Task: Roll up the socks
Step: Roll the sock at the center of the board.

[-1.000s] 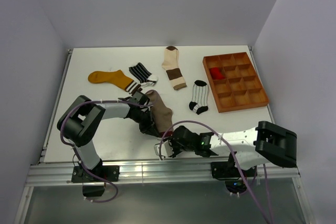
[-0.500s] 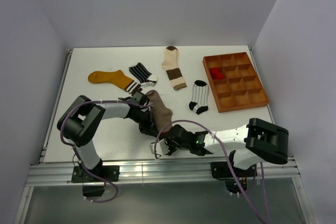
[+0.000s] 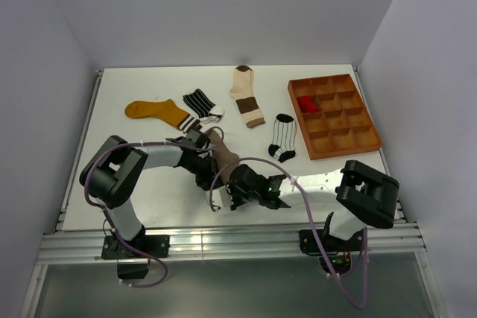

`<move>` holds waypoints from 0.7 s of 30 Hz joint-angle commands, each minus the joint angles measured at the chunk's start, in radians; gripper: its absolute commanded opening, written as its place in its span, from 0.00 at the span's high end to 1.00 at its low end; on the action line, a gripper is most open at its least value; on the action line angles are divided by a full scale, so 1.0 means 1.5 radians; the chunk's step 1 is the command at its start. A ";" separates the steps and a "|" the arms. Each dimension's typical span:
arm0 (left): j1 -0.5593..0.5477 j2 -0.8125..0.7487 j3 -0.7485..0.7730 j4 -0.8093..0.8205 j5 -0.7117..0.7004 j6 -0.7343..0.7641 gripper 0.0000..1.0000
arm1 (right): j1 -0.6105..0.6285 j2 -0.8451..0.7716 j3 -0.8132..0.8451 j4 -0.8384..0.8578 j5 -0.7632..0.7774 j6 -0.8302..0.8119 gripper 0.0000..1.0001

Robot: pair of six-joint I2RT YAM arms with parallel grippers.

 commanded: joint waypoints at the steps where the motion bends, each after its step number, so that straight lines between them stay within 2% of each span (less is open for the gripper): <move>1: 0.012 -0.044 -0.010 0.015 -0.014 -0.014 0.76 | -0.043 -0.007 0.068 -0.116 -0.071 0.042 0.90; 6: 0.022 -0.102 -0.025 0.053 -0.045 -0.069 0.67 | -0.105 0.004 0.154 -0.294 -0.183 0.058 0.90; 11: 0.023 -0.157 -0.059 0.101 -0.112 -0.112 0.65 | -0.160 0.060 0.241 -0.454 -0.320 0.057 0.90; 16: 0.022 -0.228 -0.127 0.174 -0.182 -0.156 0.65 | -0.205 0.180 0.371 -0.611 -0.432 0.026 0.90; 21: 0.003 -0.295 -0.179 0.217 -0.279 -0.148 0.64 | -0.251 0.296 0.476 -0.776 -0.553 -0.024 0.91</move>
